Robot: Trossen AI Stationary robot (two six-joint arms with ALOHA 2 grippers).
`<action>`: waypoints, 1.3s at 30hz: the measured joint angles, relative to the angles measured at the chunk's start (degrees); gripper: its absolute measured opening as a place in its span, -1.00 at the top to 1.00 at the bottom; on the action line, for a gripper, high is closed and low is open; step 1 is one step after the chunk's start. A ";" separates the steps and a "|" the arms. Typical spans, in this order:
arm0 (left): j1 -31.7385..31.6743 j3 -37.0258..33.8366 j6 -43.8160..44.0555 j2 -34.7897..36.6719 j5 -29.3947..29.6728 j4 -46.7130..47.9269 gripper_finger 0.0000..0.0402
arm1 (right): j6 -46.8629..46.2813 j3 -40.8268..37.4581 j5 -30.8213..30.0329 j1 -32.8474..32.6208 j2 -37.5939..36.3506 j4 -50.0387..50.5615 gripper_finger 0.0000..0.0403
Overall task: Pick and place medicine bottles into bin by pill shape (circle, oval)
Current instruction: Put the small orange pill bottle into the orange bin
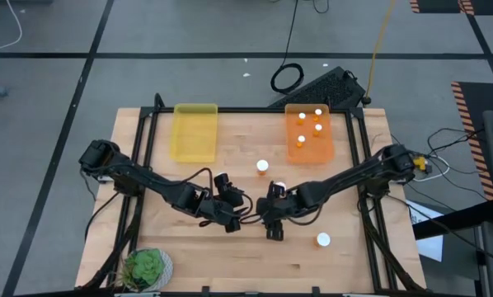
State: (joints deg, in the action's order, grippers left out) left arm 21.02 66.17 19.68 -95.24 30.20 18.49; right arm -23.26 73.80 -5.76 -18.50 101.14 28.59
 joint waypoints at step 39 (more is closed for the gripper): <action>0.00 -0.02 0.39 0.00 1.37 1.35 -0.27 | 1.45 -1.16 3.04 0.46 3.90 -0.62 0.18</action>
State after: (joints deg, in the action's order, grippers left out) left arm 21.02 66.15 20.08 -95.24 31.57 19.84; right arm -21.81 72.64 -2.72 -18.04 105.03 27.96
